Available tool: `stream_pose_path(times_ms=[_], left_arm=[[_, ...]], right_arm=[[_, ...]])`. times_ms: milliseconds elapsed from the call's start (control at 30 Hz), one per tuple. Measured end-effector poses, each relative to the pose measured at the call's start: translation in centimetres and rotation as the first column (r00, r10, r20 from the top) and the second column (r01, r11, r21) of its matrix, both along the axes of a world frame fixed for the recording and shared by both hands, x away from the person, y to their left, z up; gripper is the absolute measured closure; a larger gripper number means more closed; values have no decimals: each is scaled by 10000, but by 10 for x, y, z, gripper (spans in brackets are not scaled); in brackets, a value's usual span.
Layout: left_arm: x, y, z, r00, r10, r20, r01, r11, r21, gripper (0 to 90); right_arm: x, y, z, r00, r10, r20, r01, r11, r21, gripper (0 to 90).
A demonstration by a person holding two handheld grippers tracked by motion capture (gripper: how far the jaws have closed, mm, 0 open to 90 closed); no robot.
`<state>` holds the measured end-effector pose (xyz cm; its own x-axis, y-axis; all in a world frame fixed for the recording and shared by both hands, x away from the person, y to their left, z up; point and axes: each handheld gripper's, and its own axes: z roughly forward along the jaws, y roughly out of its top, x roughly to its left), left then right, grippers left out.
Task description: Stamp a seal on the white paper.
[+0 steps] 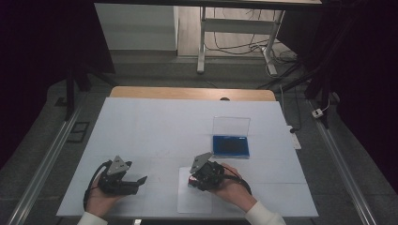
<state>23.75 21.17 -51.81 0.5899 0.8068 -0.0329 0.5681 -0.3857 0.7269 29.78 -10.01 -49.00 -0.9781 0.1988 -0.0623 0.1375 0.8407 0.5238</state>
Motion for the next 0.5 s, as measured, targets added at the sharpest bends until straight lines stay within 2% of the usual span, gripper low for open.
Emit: stream_pose_path(times_ms=[133, 167, 500], left_arm=[[1, 0, -1, 10000, -13, -13, 13, 10000, 17, 193], [1, 0, 0, 10000, 4, -3, -4, 10000, 7, 193], [1, 2, 0, 10000, -8, 5, 8, 10000, -15, 193]], right_arm=[[-1, -1, 1, 10000, -44, 4, 44, 9999, 161, 700], [-1, -2, 2, 10000, -30, 4, 30, 9994, 343, 699], [-1, -5, 3, 9999, 64, 97, -67, 9993, 354, 695]])
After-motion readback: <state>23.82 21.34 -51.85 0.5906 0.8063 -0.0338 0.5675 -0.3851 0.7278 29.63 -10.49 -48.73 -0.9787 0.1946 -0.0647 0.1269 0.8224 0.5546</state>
